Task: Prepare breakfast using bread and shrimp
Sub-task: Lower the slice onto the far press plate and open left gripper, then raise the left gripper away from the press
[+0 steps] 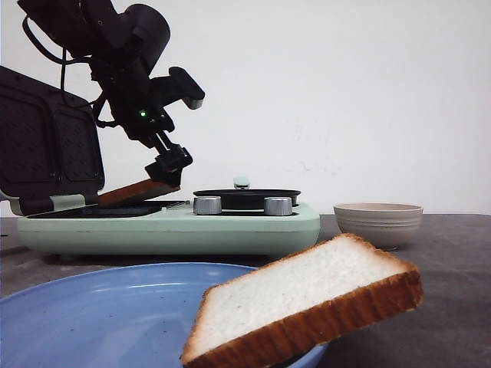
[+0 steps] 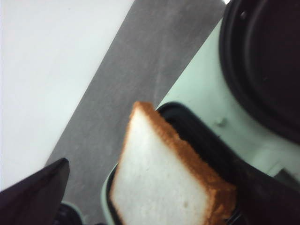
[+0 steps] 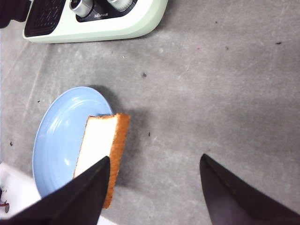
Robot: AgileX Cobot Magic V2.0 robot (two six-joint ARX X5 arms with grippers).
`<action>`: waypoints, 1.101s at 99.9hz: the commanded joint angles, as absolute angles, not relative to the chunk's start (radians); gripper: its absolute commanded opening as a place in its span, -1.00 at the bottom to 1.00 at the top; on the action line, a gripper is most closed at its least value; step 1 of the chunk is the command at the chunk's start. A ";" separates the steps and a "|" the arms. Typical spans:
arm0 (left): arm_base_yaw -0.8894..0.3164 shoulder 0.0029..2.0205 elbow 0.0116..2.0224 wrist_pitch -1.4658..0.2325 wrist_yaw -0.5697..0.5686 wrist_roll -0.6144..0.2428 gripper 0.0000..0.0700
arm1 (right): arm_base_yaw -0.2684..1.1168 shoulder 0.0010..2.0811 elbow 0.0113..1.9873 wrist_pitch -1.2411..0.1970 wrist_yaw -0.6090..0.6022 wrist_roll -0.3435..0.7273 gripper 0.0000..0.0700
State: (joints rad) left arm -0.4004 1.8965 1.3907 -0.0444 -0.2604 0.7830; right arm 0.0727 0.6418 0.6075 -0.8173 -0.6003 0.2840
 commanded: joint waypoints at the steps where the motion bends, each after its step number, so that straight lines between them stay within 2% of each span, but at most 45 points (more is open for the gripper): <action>1: -0.406 1.893 1.415 -0.036 -0.252 0.735 1.00 | 0.076 0.645 0.619 -0.809 -0.603 0.270 0.07; 37: -0.406 1.874 1.415 -0.040 -0.239 0.657 1.00 | 0.076 0.645 0.619 -0.809 -0.603 0.269 0.07; 51: -0.406 1.832 1.415 -0.040 -0.238 0.579 1.00 | 0.076 0.645 0.619 -0.809 -0.603 0.270 0.07; 68: -0.397 1.723 1.415 -0.099 -0.194 0.445 1.00 | 0.076 0.645 0.619 -0.803 -0.603 0.269 0.07; 92: -0.348 1.530 1.415 -0.252 -0.078 0.173 1.00 | 0.076 0.645 0.619 -0.798 -0.603 0.269 0.07; 110: -0.286 1.417 1.414 -0.406 0.011 0.047 1.00 | 0.076 0.645 0.619 -0.798 -0.603 0.270 0.07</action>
State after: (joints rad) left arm -0.2985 1.4307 1.3907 -0.3660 -0.0196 0.1410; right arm 0.0727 0.6418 0.6075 -0.8070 -0.6003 0.2840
